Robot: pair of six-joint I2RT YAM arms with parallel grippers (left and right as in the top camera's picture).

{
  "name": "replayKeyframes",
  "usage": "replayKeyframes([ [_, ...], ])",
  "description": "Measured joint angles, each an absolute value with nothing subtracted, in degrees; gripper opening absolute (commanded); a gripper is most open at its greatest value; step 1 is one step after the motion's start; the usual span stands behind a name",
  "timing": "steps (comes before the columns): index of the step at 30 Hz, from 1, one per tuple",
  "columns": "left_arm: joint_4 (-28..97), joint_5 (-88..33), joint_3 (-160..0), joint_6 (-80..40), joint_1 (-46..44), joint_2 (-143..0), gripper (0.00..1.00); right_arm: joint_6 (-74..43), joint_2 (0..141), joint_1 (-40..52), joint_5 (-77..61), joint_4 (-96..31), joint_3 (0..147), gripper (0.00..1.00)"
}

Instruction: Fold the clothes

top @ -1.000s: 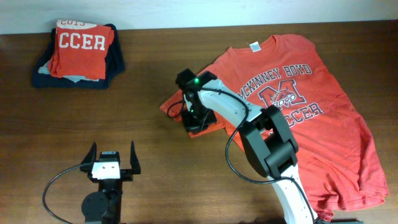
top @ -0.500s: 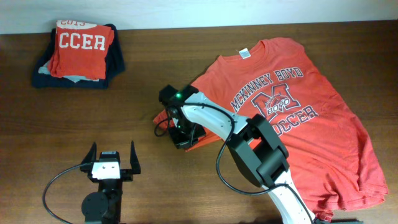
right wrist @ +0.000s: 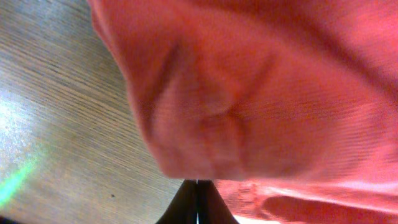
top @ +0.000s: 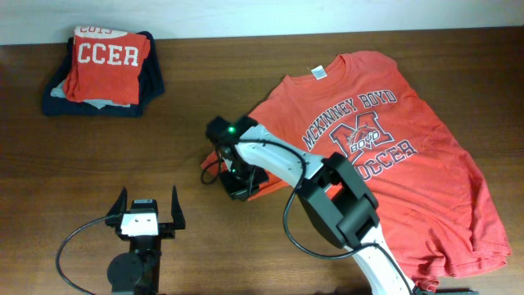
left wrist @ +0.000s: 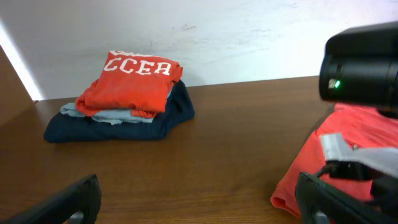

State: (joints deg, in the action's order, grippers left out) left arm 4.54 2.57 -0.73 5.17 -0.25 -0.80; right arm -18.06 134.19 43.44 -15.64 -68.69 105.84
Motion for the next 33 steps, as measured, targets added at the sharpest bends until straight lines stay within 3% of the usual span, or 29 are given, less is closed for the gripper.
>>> replayKeyframes([
  [19, 4.5, 2.6, -0.7, 5.2, -0.3, -0.8, 0.99, -13.2, 122.8, 24.5, -14.8, -68.6, 105.8, 0.19],
  [28, 4.5, 2.6, -0.7, 5.2, -0.3, -0.8, 0.99, -12.8, 122.8, 7.1, -12.9, -70.7, 105.8, 0.20],
  [33, 4.5, 2.6, -0.7, 5.2, -0.3, -0.8, 0.99, -12.8, 122.8, -3.2, -10.9, -72.1, 105.8, 0.26],
])
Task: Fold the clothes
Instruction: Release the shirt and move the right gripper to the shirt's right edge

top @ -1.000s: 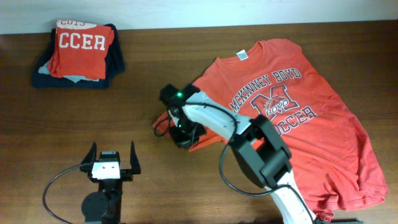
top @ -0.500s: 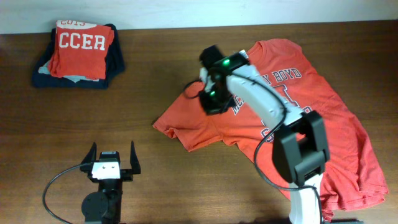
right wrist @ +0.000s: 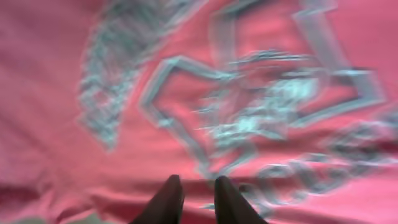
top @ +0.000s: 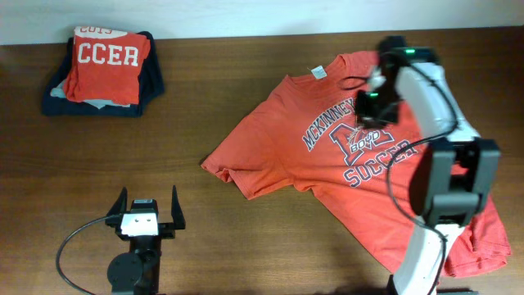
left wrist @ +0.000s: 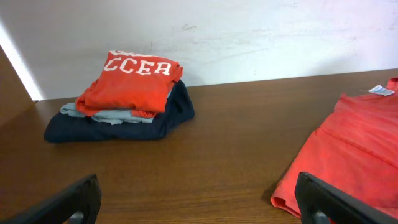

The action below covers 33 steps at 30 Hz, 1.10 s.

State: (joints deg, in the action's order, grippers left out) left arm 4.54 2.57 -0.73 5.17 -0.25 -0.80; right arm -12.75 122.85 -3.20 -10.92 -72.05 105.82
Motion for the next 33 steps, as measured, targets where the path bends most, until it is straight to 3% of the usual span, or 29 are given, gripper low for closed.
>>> replayKeyframes([
  [4, 4.5, 2.6, -0.7, 5.2, -0.3, -0.8, 0.99, -12.8, 122.8, -9.5, -8.4, -72.5, 105.8, 0.30],
  [6, 4.5, 2.6, -0.7, 5.2, -0.3, -0.8, 0.99, -12.7, 122.8, -11.8, -7.1, -72.4, 105.8, 0.38],
  [8, 4.5, 2.6, -0.7, 5.2, -0.3, -0.8, 0.99, -12.3, 122.8, -14.2, -6.0, -72.1, 105.8, 0.58],
  [11, 4.5, 2.6, -0.7, 5.2, -0.3, -0.8, 0.99, -11.9, 122.8, -18.1, -4.7, -71.1, 105.8, 0.78],
  [12, 4.5, 2.6, -0.7, 5.2, -0.3, -0.8, 0.99, -11.8, 122.8, -19.4, -4.3, -70.9, 105.8, 0.96],
  [13, 4.5, 2.5, -0.7, 5.2, -0.3, -0.8, 0.99, -12.0, 122.8, -20.5, -4.1, -70.8, 105.8, 0.99],
  [22, 4.5, 2.6, -0.7, 5.2, -0.3, -0.8, 0.99, -12.0, 122.8, -29.2, -3.2, -70.7, 105.8, 0.99],
  [33, 4.4, 2.6, -0.7, 5.2, -0.3, -0.8, 0.99, -12.0, 122.8, -31.0, -3.0, -70.7, 105.8, 0.99],
])
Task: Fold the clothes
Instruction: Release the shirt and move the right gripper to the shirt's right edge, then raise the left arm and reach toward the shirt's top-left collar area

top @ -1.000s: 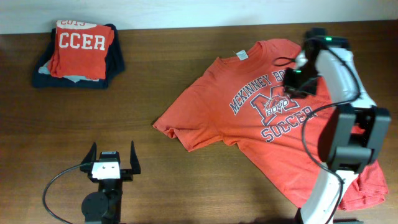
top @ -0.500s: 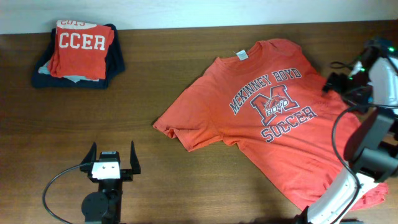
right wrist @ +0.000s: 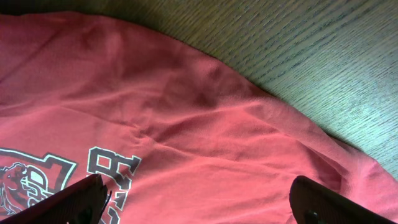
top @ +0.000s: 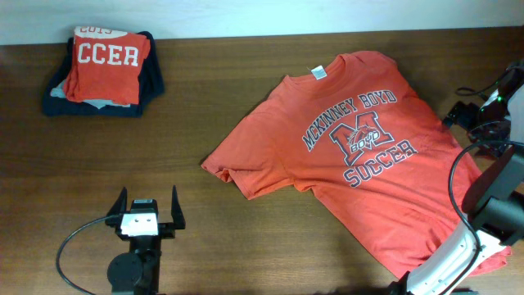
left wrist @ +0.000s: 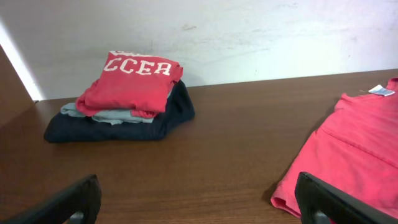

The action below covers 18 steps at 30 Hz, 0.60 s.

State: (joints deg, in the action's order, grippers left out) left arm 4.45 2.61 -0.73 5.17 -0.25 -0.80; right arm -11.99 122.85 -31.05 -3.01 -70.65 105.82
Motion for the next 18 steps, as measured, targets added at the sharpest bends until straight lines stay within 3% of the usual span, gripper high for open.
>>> replayKeyframes([
  [9, 3.3, 3.7, -0.7, 5.2, -0.3, -0.8, 0.99, -12.0, 122.8, -31.0, -3.0, -70.7, 105.8, 0.99],
  [18, -11.7, -3.0, -0.6, 8.4, -0.3, -1.0, 0.99, -12.0, 122.8, -31.0, -3.0, -70.7, 105.8, 0.98],
])
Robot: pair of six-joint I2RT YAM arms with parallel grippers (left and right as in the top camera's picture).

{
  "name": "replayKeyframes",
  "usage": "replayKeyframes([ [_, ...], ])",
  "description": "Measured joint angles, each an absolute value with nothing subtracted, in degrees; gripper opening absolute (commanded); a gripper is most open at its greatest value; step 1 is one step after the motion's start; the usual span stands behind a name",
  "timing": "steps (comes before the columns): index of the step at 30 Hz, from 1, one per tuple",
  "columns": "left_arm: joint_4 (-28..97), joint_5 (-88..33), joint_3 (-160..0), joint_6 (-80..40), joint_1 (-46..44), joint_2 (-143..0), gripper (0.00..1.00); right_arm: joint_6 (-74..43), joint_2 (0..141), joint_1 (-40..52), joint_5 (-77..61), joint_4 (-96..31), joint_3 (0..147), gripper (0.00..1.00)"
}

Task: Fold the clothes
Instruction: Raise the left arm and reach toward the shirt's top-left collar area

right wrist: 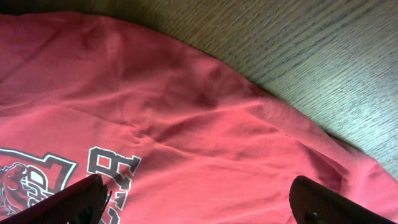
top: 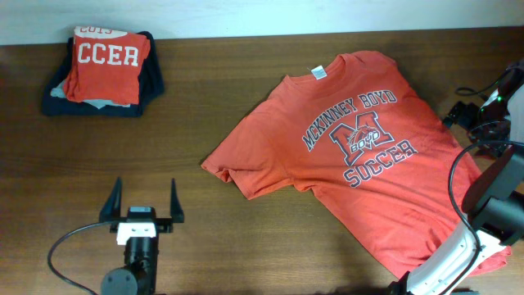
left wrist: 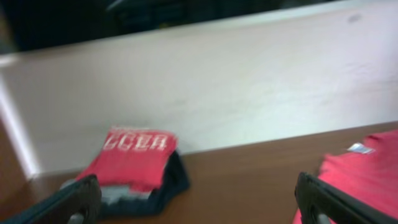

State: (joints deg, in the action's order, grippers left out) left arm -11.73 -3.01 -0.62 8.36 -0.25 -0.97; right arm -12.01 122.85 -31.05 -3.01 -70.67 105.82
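An orange t-shirt point(top: 360, 156) printed "McKinney Boyd Soccer" lies spread face up, at a slant, on the right half of the table. In the left wrist view its near sleeve point(left wrist: 364, 171) shows at the right, blurred. My right gripper point(top: 463, 115) hovers open at the table's right edge above the shirt's right shoulder point(right wrist: 205, 124), nothing between its fingers point(right wrist: 326, 202). Near the front left, my left gripper point(top: 142, 202) is open and empty, well clear of the shirt.
A stack of folded clothes point(top: 102, 70), an orange "Soccer" shirt on top of a navy one, sits at the back left corner; it shows blurred in the left wrist view as the folded stack point(left wrist: 134, 162). A pale wall point(left wrist: 217, 81) runs behind the wooden table point(top: 213, 238).
My left arm has shifted: its wrist view is now blurred and looks higher, taking in more of the wall. The right gripper and the shirt have not moved.
First my right gripper was shut on the shirt's left sleeve near the table's middle. Then the sleeve lay flat and the gripper was over the chest print, jaws close together. After that it stood open at the right edge, where it stays; the left arm has just stirred.
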Motion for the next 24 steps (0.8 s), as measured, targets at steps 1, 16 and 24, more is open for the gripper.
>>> replayKeyframes([
  [1, -13.1, -4.9, -0.6, 9.1, -0.3, -1.3, 0.99, -12.0, 122.8, -31.0, -3.0, -70.7, 105.8, 0.99],
  [16, -11.2, -21.7, -32.5, 14.0, -0.6, -41.6, 0.99, -12.0, 122.8, -31.0, -2.8, -70.6, 105.8, 0.99],
  [24, 17.8, -23.1, -79.6, 17.0, -9.2, -83.4, 0.99, -12.0, 122.8, -31.0, -2.8, -70.5, 105.8, 0.99],
])
